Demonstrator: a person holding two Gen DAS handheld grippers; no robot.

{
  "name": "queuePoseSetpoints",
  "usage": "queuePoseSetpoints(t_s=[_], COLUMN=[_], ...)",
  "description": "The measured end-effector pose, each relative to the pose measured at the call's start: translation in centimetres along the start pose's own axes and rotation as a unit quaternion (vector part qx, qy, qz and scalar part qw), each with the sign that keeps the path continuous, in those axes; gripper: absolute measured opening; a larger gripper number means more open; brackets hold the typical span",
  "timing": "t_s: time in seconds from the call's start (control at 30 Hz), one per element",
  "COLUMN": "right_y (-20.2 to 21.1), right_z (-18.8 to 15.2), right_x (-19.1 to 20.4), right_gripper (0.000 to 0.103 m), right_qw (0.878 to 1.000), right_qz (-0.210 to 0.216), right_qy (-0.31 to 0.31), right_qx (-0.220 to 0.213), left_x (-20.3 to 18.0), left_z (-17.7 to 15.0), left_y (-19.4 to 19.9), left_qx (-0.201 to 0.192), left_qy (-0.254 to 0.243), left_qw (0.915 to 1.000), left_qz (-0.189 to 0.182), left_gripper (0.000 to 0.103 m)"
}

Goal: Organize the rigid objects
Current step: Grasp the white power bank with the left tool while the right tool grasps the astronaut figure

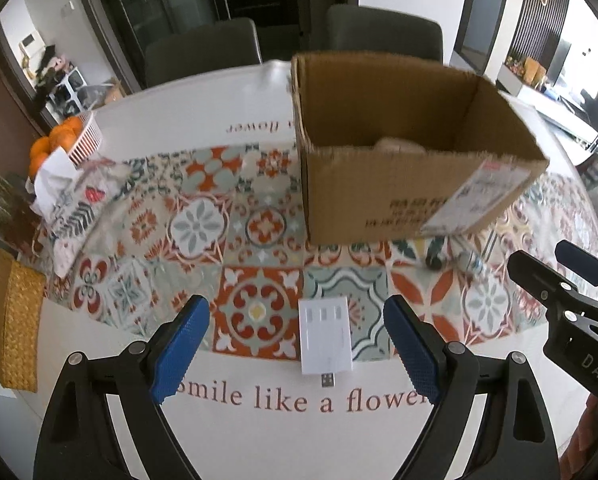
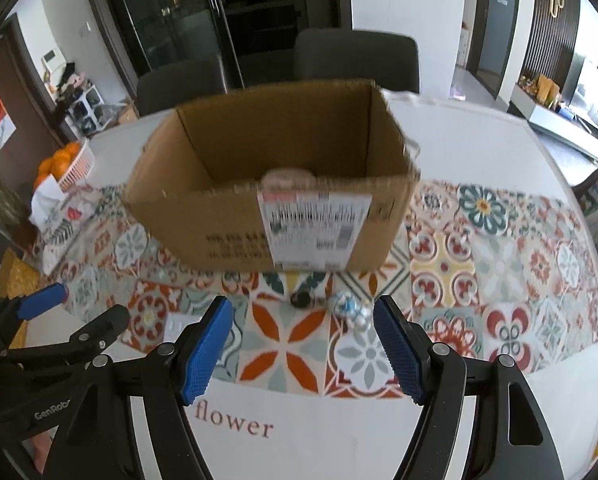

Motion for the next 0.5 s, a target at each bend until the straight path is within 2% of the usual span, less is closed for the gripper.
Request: queuePoseSetpoints(t_s=[0.5], right_y=[-4.7], right_z=[-4.1], right_x=[-1.1], right_gripper=[0.073], right_qw=[0.997], right_qz=[-0.013], right_qy=[-0.013], right_qx=[0.074], left_x=[-1.9], left_z=[-3.6], left_y=[-6.3], left_qx=[0.078], left_qy=[-0.015], left_qw=[0.9963], left_qz=[-0.032], left_gripper=[0.089])
Point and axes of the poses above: each gripper's, at about its wrist camera, not at the fingertips, and y roughly against the way its jaws point, x to its left, z to its top, the point moved 1 cm from there along -y, roughly the way its jaws point, and after that the axes turned 12 degrees about z, right-handed, at the moved point
